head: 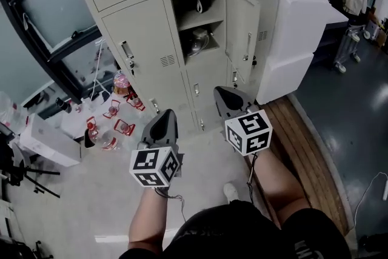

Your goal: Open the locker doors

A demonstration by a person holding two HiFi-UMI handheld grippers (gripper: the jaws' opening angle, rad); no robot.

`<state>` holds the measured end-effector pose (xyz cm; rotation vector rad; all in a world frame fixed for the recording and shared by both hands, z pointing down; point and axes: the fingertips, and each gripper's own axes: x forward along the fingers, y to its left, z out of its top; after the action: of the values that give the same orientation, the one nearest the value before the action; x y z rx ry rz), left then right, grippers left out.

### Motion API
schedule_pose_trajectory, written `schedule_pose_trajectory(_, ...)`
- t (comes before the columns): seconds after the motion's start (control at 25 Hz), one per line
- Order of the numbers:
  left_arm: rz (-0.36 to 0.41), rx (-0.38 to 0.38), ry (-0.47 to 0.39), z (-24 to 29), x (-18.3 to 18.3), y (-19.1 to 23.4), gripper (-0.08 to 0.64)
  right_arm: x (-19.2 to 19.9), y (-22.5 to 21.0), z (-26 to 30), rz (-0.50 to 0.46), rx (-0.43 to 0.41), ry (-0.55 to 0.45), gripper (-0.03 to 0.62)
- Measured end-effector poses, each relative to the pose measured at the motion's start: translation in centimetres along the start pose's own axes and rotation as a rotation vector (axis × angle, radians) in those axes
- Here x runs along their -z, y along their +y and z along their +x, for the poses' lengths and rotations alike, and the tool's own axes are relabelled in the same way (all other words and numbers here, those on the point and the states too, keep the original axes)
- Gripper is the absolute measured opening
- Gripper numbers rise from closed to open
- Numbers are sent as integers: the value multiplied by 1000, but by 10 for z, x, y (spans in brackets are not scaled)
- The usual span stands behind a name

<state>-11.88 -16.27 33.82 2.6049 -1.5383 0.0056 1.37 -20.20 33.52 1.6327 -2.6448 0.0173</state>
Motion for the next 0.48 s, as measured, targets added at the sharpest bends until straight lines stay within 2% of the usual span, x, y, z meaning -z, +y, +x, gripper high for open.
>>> schedule_pose_trajectory(0.48, -10, -225, -58, 29, -18, 54, -2, -15, 0, 90, -29, -222, -14, 0)
